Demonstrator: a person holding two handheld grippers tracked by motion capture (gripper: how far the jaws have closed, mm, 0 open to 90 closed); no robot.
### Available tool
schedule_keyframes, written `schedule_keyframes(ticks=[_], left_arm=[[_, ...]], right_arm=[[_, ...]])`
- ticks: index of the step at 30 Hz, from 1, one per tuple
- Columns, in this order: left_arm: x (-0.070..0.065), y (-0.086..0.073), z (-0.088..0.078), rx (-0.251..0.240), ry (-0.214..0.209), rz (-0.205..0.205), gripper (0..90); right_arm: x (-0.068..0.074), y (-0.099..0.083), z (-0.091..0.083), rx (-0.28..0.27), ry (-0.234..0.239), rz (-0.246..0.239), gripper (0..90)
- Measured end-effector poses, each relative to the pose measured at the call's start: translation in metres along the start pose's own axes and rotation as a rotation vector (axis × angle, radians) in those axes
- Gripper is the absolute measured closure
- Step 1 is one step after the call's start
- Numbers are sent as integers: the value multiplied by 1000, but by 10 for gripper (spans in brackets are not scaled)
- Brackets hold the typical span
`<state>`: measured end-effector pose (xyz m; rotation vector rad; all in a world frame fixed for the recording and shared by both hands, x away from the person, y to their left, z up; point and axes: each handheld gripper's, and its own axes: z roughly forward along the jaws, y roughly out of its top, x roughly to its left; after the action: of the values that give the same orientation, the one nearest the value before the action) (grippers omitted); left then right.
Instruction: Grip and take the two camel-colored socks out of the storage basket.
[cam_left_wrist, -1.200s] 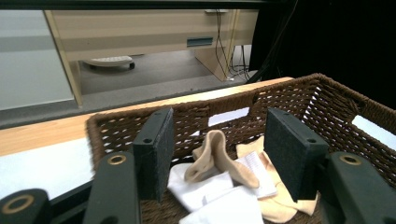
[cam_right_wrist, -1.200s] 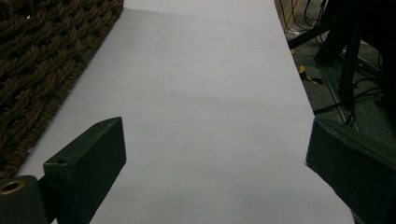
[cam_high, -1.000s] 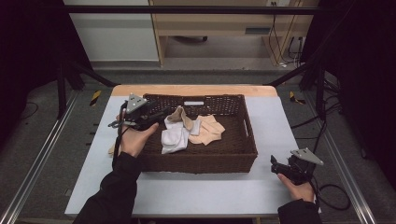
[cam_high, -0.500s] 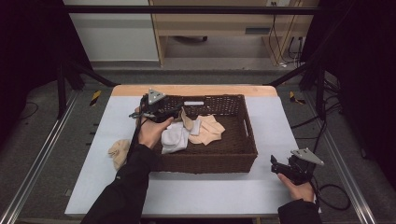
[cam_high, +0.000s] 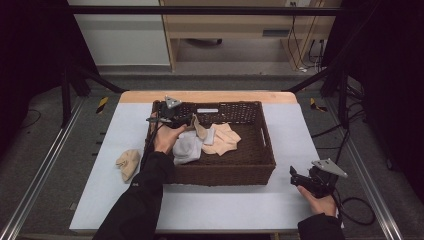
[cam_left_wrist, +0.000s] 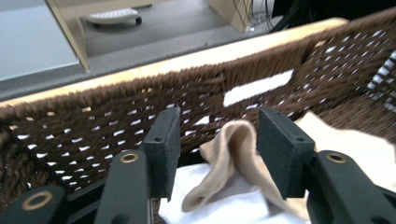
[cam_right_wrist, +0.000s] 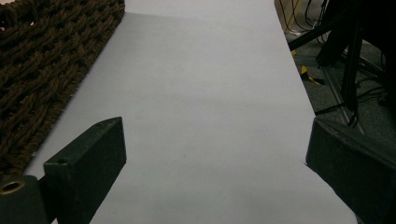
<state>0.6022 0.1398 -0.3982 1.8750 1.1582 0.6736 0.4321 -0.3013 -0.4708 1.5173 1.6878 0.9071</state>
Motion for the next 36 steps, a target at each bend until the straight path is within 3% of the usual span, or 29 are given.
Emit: schedule_keyframes(ticks=[5, 17, 24, 30, 36], left_arm=[[0, -5, 9, 54, -9, 40, 549], [2, -13, 20, 145, -27, 68, 673], [1, -12, 18, 196, -70, 44, 863], [-1, -10, 12, 180, -93, 58, 875], [-1, -5, -6, 104, -106, 51, 877]], right_arm=[[0, 0, 0, -1, 0, -3, 54], [0, 0, 1, 1, -1, -2, 54], [0, 0, 1, 1, -1, -5, 55], [0, 0, 0, 3, -1, -2, 55], [0, 0, 0, 2, -2, -3, 54]])
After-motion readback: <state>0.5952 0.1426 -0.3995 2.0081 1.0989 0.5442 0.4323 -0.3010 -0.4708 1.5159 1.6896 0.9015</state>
